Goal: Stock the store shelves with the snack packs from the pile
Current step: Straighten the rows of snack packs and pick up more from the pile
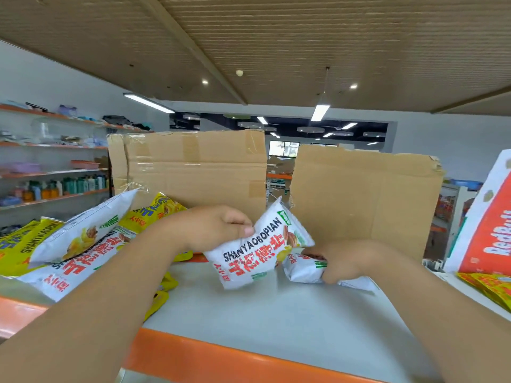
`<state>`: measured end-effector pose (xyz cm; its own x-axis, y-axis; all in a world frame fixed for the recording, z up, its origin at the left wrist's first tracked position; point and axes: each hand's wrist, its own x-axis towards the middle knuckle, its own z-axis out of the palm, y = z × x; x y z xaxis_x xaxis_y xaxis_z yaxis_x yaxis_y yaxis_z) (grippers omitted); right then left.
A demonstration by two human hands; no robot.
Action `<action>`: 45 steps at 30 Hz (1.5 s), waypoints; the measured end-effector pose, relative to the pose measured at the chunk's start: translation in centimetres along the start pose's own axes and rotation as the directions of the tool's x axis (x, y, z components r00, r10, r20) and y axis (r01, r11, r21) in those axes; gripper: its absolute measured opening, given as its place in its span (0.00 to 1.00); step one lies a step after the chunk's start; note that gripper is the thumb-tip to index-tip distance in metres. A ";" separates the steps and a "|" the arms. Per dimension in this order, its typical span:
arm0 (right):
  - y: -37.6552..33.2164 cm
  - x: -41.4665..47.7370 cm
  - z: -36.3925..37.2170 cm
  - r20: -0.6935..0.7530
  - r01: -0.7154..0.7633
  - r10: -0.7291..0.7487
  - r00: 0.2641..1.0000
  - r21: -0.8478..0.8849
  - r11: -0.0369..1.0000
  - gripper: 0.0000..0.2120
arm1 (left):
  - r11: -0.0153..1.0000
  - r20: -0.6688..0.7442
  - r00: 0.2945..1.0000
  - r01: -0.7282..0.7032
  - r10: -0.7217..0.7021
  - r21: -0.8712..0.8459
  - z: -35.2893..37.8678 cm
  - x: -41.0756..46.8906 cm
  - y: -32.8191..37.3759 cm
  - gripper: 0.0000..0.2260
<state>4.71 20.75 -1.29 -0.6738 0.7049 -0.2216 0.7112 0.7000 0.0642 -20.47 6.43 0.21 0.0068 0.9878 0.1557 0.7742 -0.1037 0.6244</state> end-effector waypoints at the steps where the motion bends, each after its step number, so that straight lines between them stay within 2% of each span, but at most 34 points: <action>1: 0.2 0.1 0.0 0.000 -0.002 0.002 1.000 0.001 1.000 0.11 | 0.996 0.041 0.998 0.036 -0.040 0.087 -0.2 0.9 0.0 0.09; 3: 0.4 0.3 0.0 0.007 0.015 -0.016 1.000 0.024 1.000 0.14 | 0.936 0.012 0.994 0.102 -0.113 0.336 0.0 2.5 -0.3 0.09; 4: 0.5 0.3 -0.1 0.020 0.013 -0.014 1.000 0.021 1.000 0.16 | 0.896 -0.068 0.990 0.143 -0.126 0.420 0.5 3.1 -0.3 0.10; 6: 0.8 0.2 -0.2 0.034 0.001 -0.002 0.999 0.020 1.000 0.15 | 0.899 -0.195 0.978 0.150 -0.074 0.411 1.8 3.6 -0.1 0.10; 7: 0.9 0.1 -0.2 0.035 -0.012 0.011 0.999 0.022 1.000 0.13 | 0.928 -0.185 0.982 0.099 -0.033 0.360 2.6 3.7 0.1 0.11; 9: 1.2 0.1 -0.3 0.041 -0.053 0.053 0.998 -0.004 0.999 0.11 | 0.953 -0.078 0.997 0.006 0.018 0.302 3.8 3.4 0.5 0.14; 11: 1.4 0.0 -0.3 0.051 -0.083 0.083 0.995 -0.011 0.997 0.11 | 0.934 0.031 0.999 -0.035 0.026 0.355 4.8 2.8 0.8 0.17; 13: 1.3 0.0 -0.2 0.085 -0.120 0.121 0.989 -0.013 0.993 0.16 | 0.905 0.115 0.993 -0.046 -0.003 0.423 5.9 2.6 0.9 0.20; 16: 0.7 0.0 -0.2 0.144 -0.164 0.174 0.974 -0.079 0.983 0.33 | 0.806 0.166 0.978 0.004 -0.126 0.591 7.3 2.8 1.1 0.35; 17: 0.5 0.1 -0.2 0.157 -0.175 0.188 0.970 -0.095 0.980 0.36 | 0.775 0.166 0.974 0.017 -0.156 0.631 7.6 2.8 1.2 0.38; 21: 0.0 0.4 -0.3 0.183 -0.192 0.205 0.962 -0.087 0.978 0.39 | 0.758 0.165 0.970 0.029 -0.179 0.651 7.6 2.5 1.4 0.40; 26: 0.7 0.4 -0.5 0.171 -0.192 0.199 0.965 -0.059 0.980 0.34 | 0.823 0.107 0.990 0.016 -0.093 0.568 6.6 2.3 1.1 0.33; 30: 1.4 0.4 -0.7 0.156 -0.200 0.203 0.967 -0.038 0.979 0.28 | 0.839 0.098 0.985 0.068 -0.143 0.539 5.4 2.1 1.2 0.37; 32: 1.3 0.3 -0.9 0.156 -0.199 0.202 0.967 -0.035 0.979 0.25 | 0.838 0.104 0.981 0.081 -0.161 0.539 5.1 2.0 1.3 0.34; 33: 1.3 0.2 -1.0 0.151 -0.202 0.206 0.967 -0.041 0.979 0.25 | 0.836 0.107 0.980 0.081 -0.165 0.542 5.0 1.8 1.4 0.32; 35: 1.4 -0.1 -1.2 0.146 -0.212 0.218 0.965 -0.058 0.976 0.30 | 0.828 0.100 0.983 0.073 -0.154 0.556 5.1 1.7 1.6 0.28; 37: 2.0 -0.7 -1.5 0.128 -0.226 0.231 0.964 -0.052 0.973 0.32 | 0.842 0.089 0.989 0.053 -0.119 0.536 5.4 1.6 2.1 0.26; 41: 3.2 -4.0 -2.8 0.039 -0.270 0.269 0.962 -0.001 0.963 0.19 | 0.883 0.012 1.000 -0.015 0.011 0.469 5.9 1.3 3.7 0.25; 45: 5.4 -9.8 -3.1 -0.122 -0.263 0.267 0.956 0.049 0.964 0.13 | 0.906 -0.070 0.989 -0.089 0.130 0.414 7.3 0.6 7.1 0.30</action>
<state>14.57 17.99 4.25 -0.4784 0.8748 -0.0762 0.8724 0.4834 0.0723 -10.33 7.14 -0.84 0.0626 0.9554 0.2887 0.9628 -0.1339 0.2346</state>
